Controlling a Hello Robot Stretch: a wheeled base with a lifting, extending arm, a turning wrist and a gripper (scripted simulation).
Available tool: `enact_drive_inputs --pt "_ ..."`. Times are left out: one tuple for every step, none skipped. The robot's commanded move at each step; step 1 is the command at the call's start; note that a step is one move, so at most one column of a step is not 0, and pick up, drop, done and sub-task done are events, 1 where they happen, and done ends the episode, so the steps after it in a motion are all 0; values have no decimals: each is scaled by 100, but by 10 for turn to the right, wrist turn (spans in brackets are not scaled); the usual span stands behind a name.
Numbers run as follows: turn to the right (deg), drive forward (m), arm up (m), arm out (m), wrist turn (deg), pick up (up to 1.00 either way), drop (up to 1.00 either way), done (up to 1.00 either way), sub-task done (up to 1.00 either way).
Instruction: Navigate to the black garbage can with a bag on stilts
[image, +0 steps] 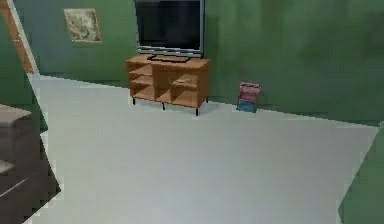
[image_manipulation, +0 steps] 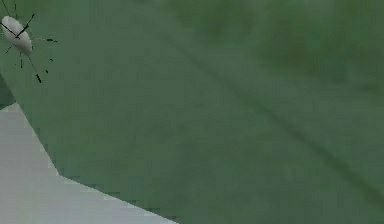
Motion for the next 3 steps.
enact_drive_inputs --pt "0 15 0 0 0 0 0 0 0" --pt "270 0 0 0 0 0 0 0 0" --pt "0 100 0 0 0 0 0 0 0"
